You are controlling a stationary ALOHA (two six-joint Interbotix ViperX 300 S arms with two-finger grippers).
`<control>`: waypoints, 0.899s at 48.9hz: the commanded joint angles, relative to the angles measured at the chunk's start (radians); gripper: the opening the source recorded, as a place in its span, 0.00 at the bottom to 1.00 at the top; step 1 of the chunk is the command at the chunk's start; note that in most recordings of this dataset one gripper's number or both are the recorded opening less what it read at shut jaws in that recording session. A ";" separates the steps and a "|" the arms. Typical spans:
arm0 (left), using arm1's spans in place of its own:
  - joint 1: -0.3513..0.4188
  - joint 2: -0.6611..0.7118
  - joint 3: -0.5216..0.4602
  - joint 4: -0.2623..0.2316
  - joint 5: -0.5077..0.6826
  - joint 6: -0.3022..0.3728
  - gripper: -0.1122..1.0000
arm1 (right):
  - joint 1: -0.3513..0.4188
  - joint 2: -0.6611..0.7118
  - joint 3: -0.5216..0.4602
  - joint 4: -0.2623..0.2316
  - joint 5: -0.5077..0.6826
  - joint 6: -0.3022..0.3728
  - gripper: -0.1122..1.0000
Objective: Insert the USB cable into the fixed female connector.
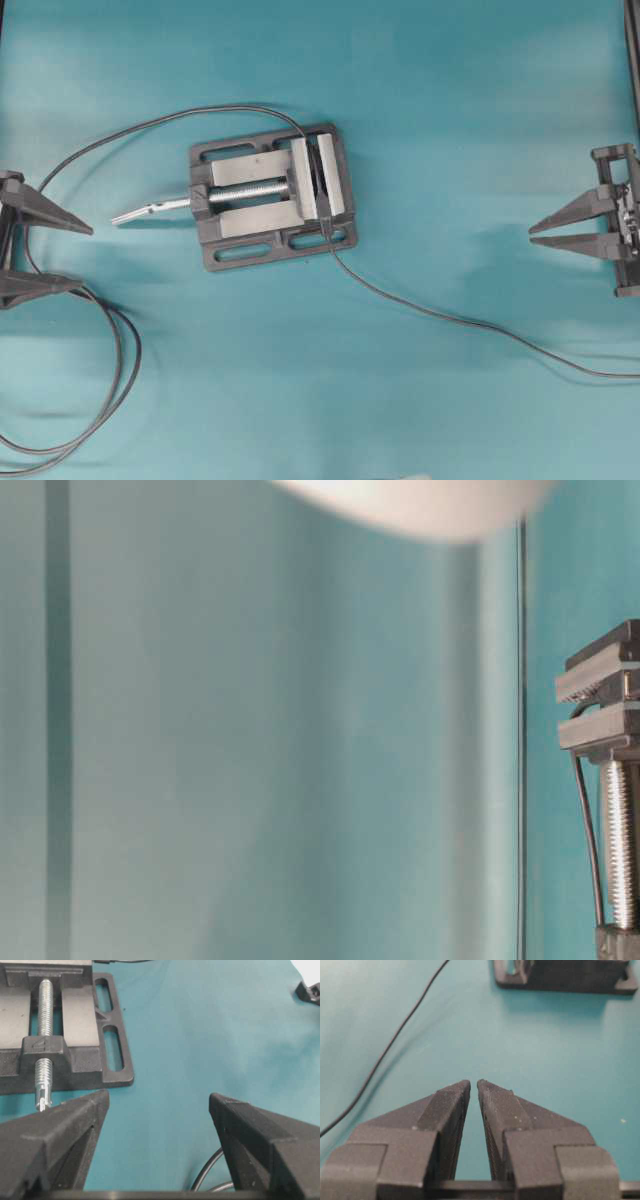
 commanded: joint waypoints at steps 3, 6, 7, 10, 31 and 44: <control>0.000 0.008 -0.012 0.002 -0.009 -0.011 0.96 | 0.000 0.005 -0.020 -0.003 0.025 -0.009 0.34; 0.000 0.008 -0.012 0.002 -0.009 -0.011 0.95 | 0.000 0.006 -0.018 -0.003 0.026 -0.012 0.34; 0.000 0.008 -0.012 0.003 -0.009 -0.011 0.95 | 0.000 0.005 -0.018 -0.003 0.026 -0.012 0.34; 0.000 0.008 -0.012 0.003 -0.009 -0.011 0.95 | 0.000 0.006 -0.018 -0.003 0.028 -0.012 0.34; 0.000 0.008 -0.012 0.002 -0.008 -0.011 0.95 | 0.000 0.006 -0.020 -0.003 0.032 -0.009 0.34; 0.000 0.008 -0.012 0.003 -0.009 -0.011 0.95 | 0.002 0.005 -0.020 -0.003 0.032 -0.011 0.34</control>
